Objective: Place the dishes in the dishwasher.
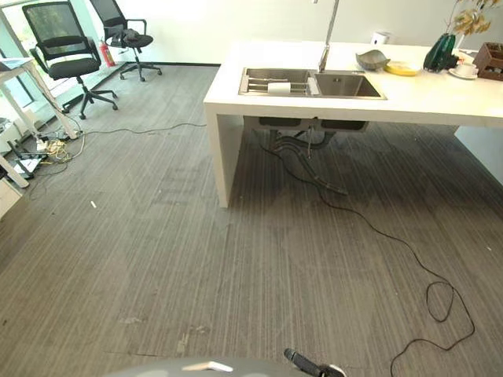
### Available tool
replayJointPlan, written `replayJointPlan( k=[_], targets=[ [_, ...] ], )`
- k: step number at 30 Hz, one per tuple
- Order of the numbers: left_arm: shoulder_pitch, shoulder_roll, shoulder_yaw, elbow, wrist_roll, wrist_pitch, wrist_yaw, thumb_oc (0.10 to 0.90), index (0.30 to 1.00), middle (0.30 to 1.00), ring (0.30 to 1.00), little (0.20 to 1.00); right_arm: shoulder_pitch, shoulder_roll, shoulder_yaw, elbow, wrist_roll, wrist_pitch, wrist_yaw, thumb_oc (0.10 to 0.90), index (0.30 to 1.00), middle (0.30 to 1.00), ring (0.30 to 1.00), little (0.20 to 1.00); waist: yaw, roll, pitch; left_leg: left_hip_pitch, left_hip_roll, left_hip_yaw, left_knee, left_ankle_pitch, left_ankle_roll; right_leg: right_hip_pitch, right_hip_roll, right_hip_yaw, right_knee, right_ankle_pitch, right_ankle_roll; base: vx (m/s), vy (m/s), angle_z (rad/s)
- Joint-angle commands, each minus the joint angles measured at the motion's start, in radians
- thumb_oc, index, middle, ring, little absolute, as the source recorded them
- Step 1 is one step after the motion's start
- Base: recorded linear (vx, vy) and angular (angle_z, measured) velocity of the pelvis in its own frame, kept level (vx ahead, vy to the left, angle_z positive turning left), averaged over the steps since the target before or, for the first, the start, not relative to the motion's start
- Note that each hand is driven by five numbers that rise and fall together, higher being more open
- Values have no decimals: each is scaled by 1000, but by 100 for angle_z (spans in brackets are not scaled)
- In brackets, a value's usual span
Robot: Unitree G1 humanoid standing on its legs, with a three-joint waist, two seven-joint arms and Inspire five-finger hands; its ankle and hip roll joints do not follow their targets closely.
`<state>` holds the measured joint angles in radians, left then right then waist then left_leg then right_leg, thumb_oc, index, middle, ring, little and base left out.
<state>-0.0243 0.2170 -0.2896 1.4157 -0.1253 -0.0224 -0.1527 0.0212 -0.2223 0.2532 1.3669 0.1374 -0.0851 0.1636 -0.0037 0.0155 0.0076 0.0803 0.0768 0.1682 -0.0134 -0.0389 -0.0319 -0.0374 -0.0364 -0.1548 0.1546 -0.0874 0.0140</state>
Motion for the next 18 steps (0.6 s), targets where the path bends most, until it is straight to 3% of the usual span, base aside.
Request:
replayJointPlan(
  k=[1,18],
  targets=[
    [-79,-74,11,17,27,-34,-19,800,900,900,900,900,-58,-6,13,64,-43,-6,10,800,900,900,900,900,-7,-16,50,46,-53,94,-74,54,-29,183,-12,-8,-242,81,106,0,0,0],
    [-79,-71,57,32,-40,-47,1,800,900,900,900,900,-43,-5,-47,85,48,-12,12,800,900,900,900,900,-7,-17,47,54,-52,90,-74,53,-29,191,-10,-9,-242,79,105,-1,-2,2]
  ],
)
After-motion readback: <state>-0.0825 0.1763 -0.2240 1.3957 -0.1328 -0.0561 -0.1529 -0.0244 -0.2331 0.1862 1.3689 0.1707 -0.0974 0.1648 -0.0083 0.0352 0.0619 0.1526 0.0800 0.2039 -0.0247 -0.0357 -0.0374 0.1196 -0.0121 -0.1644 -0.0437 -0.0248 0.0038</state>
